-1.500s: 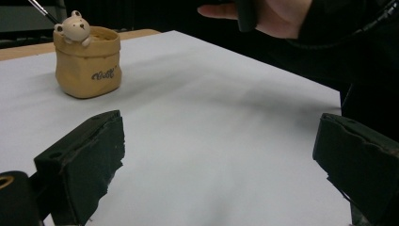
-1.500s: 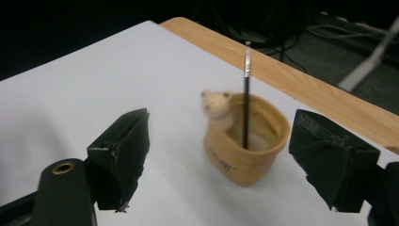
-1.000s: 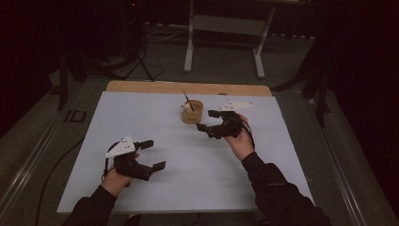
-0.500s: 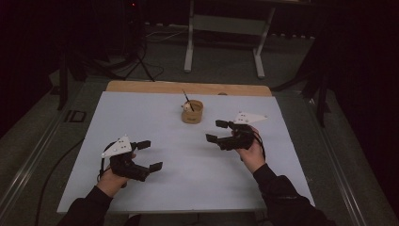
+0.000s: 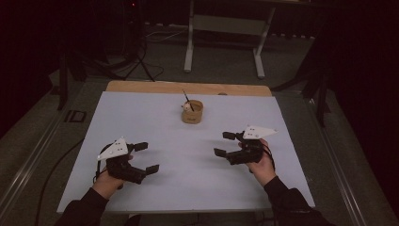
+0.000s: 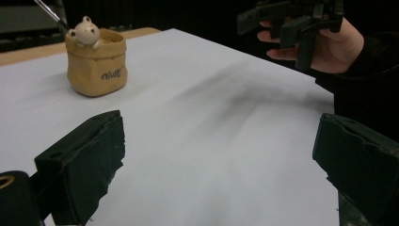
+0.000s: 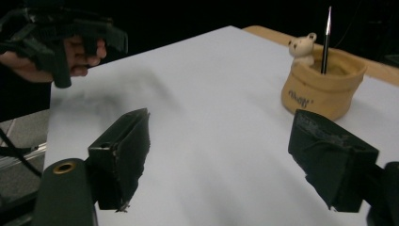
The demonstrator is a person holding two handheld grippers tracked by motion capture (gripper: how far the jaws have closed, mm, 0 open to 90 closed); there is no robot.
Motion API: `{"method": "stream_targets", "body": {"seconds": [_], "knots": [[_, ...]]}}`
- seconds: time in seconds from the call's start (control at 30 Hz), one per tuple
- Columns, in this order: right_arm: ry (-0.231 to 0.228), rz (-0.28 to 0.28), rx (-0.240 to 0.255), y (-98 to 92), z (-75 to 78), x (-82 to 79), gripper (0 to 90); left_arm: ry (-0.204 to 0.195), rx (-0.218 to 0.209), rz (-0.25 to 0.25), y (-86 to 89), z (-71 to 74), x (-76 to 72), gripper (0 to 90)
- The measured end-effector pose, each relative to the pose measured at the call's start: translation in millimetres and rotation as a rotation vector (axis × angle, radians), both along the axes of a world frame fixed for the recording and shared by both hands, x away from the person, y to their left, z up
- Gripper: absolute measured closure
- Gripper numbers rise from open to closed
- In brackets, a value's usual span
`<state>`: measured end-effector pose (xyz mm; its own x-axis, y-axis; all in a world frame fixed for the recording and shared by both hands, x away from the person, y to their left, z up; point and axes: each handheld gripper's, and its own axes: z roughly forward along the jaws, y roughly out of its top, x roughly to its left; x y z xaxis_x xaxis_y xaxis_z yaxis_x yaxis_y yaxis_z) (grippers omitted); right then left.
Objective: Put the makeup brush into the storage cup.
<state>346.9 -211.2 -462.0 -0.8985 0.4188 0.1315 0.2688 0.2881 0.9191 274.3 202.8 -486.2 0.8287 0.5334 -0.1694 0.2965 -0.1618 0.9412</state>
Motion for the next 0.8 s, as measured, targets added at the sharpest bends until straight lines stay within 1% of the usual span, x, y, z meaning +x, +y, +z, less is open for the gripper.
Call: {"method": "stream_targets", "body": {"seconds": [0.13,0.2,0.23,0.3,0.33,0.43,0.5,0.57,0.63,0.7,0.8], "knots": [[0.017,-0.016,-0.012,-8.8,-6.9,-8.4,18.4,-0.012,0.012,-0.012,1.9,-0.7,-3.7,2.8],[0.021,-0.025,-0.015,-13.6,-9.9,-12.2,17.3,-0.021,0.024,-0.011,3.6,-0.6,-5.5,2.8],[0.027,-0.032,-0.007,-16.3,-10.9,-13.9,17.3,-0.020,0.024,-0.011,4.6,-0.6,-6.0,2.8],[0.040,-0.028,-0.002,-20.9,-12.0,-17.2,17.3,-0.021,0.027,-0.007,7.1,-0.2,-6.8,2.8],[0.037,-0.032,-0.007,-22.7,-12.7,-19.6,17.4,-0.018,0.020,-0.008,8.2,-0.1,-7.0,2.8],[0.031,-0.021,-0.041,-26.4,-15.8,-26.5,17.4,-0.017,0.029,-0.010,9.9,-0.5,-8.6,2.8],[0.033,-0.019,-0.051,-28.9,-18.6,-30.9,17.4,-0.019,0.038,-0.015,10.6,-1.5,-9.9,2.8],[0.027,-0.017,-0.060,-31.5,-20.5,-35.1,17.3,-0.022,0.037,-0.020,11.8,-2.6,-11.6,2.8],[0.028,-0.023,-0.056,-35.2,-21.3,-39.3,17.4,-0.025,0.031,-0.018,13.2,-3.7,-13.4,2.8],[0.038,-0.025,-0.031,-39.4,-22.1,-42.7,17.4,-0.027,0.017,-0.027,15.1,-5.4,-15.2,2.8],[0.024,-0.027,-0.040,-43.9,-21.8,-47.7,17.4,-0.037,0.054,-0.029,16.5,-8.4,-18.8,2.8]]}}
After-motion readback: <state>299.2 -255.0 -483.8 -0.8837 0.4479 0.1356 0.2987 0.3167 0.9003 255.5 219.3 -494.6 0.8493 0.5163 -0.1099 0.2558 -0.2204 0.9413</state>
